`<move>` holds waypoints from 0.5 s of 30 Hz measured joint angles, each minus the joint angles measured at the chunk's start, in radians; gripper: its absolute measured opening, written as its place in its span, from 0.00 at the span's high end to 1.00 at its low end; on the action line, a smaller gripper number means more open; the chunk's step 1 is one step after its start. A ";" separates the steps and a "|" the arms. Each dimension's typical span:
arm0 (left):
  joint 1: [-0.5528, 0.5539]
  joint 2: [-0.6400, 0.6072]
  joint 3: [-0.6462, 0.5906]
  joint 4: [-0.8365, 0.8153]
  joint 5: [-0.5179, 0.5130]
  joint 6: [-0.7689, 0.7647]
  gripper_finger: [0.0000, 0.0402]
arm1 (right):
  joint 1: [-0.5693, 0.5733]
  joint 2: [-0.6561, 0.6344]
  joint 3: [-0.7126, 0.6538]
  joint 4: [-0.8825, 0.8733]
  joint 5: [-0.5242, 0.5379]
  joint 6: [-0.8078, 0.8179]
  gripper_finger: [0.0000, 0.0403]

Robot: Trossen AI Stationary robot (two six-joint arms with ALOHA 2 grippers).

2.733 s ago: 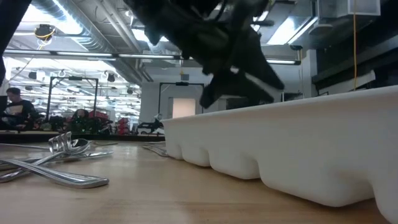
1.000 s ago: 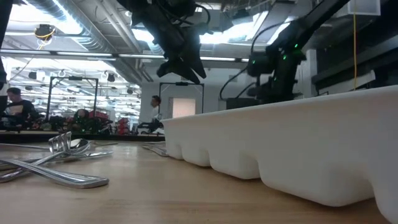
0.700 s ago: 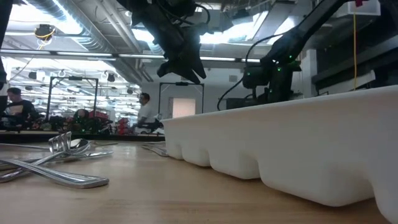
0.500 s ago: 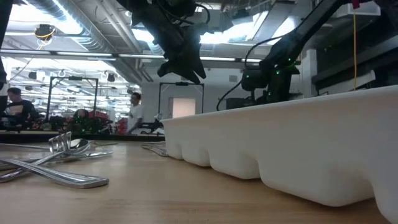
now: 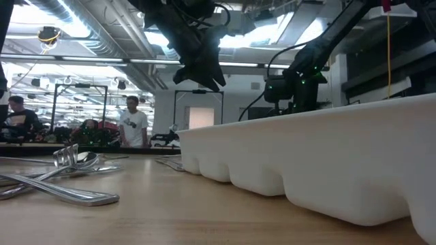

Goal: Sort silverware
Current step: Put the silver spoon into the silverware tray

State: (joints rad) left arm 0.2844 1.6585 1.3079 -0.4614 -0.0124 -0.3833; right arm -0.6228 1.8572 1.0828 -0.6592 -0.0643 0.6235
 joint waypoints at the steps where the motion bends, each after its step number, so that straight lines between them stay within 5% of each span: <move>1: 0.000 0.000 0.000 0.000 0.000 0.004 0.72 | 0.000 0.000 0.000 0.000 0.004 -0.001 0.84; 6: 0.000 0.000 0.000 0.000 0.000 0.019 0.72 | 0.000 0.001 -0.001 0.000 0.016 -0.003 0.97; 15: 0.000 0.000 0.000 -0.001 0.000 0.029 0.72 | 0.000 -0.008 -0.003 0.006 0.007 -0.003 0.98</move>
State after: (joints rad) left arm 0.2844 1.6588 1.3079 -0.4621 -0.0124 -0.3546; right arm -0.6224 1.8495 1.0794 -0.6537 -0.0571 0.6201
